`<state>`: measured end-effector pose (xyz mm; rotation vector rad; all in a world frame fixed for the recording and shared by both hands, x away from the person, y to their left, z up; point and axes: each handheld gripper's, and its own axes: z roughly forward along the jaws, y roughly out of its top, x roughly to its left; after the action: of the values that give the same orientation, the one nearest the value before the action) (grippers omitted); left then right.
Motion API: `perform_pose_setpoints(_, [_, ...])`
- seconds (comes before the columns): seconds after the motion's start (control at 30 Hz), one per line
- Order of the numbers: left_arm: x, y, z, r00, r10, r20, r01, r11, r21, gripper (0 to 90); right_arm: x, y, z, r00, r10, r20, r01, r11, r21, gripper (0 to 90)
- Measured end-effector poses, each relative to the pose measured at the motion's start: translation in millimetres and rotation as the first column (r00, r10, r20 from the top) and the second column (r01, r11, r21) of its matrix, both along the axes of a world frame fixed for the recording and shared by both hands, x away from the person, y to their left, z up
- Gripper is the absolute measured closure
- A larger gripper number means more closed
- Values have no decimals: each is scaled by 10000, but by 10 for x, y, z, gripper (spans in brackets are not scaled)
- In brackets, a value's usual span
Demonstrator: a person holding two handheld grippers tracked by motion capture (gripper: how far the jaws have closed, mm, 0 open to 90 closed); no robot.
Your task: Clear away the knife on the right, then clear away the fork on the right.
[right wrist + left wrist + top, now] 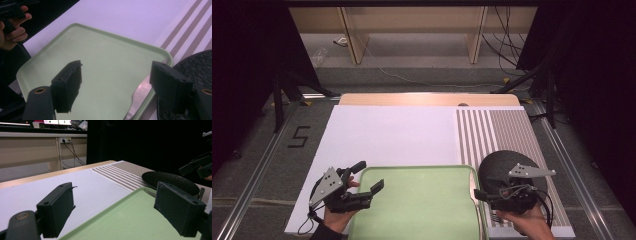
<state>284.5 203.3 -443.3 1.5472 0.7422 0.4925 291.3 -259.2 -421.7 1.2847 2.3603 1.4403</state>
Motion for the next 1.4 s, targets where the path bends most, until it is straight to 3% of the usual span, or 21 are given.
perform_pose_setpoints(0.3, [-2,1,2,10000,-35,-2,35,10000,-31,150,-43,-111,2,9990,-436,-14,436,9990,81,202])
perform_pose_setpoints(0.87, [-6,-2,2,10000,-97,14,97,9999,-29,151,-130,-275,3,9957,-921,-69,920,9957,-47,200])
perform_pose_setpoints(1.2, [9,-7,0,9999,-124,-19,123,9999,-79,150,-189,-418,13,9919,-1269,24,1268,9895,-688,202])
perform_pose_setpoints(1.4, [-7,8,5,9999,-117,34,118,9999,-97,150,-251,-557,21,9879,-1549,41,1539,9776,-1438,204])
